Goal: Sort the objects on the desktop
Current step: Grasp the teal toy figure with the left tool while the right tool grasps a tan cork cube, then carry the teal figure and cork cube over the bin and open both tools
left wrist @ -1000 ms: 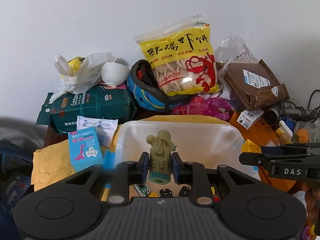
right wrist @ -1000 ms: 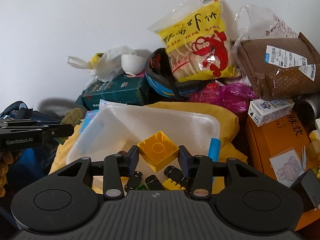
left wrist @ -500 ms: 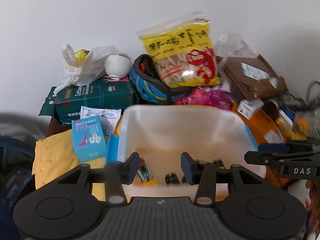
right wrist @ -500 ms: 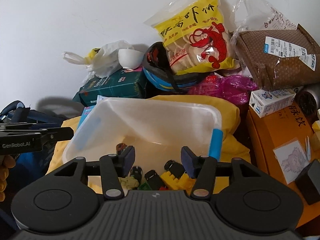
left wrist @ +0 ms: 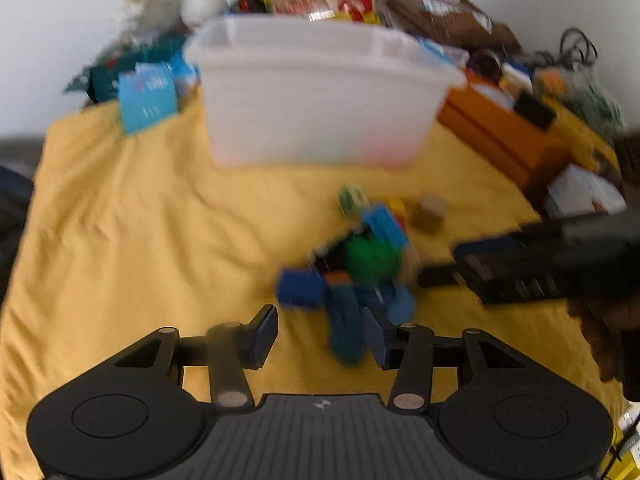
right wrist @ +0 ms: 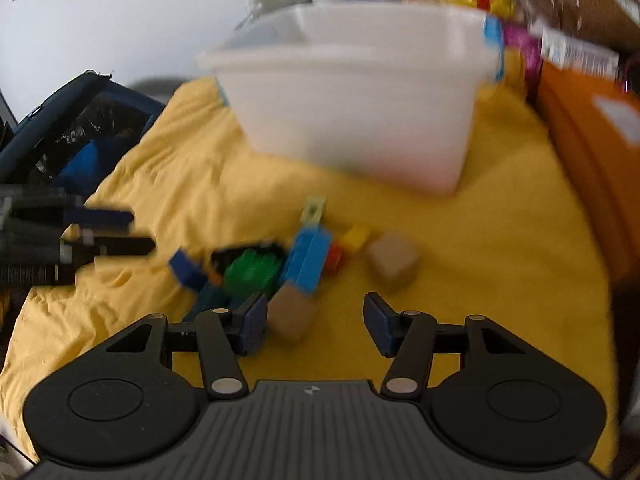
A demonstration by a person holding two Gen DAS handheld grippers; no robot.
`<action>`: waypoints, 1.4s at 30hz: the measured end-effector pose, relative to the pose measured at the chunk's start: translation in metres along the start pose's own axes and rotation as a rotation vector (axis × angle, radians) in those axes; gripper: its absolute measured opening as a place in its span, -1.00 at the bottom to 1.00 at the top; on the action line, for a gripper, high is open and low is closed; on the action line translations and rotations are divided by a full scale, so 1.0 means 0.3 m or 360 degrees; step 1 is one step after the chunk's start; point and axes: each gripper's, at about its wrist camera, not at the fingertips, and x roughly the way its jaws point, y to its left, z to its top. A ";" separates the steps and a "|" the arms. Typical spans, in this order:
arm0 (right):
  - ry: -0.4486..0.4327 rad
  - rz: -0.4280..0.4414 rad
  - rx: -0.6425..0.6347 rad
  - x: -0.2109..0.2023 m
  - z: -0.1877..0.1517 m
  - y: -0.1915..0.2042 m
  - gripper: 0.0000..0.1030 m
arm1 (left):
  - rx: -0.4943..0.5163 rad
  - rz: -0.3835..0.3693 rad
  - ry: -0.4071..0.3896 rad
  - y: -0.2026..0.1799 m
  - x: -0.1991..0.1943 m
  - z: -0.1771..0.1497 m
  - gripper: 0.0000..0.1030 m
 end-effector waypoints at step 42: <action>-0.0032 -0.0009 0.0197 -0.041 -0.103 -0.070 -0.29 | 0.0062 -0.0074 0.0006 -0.012 0.100 0.011 -0.52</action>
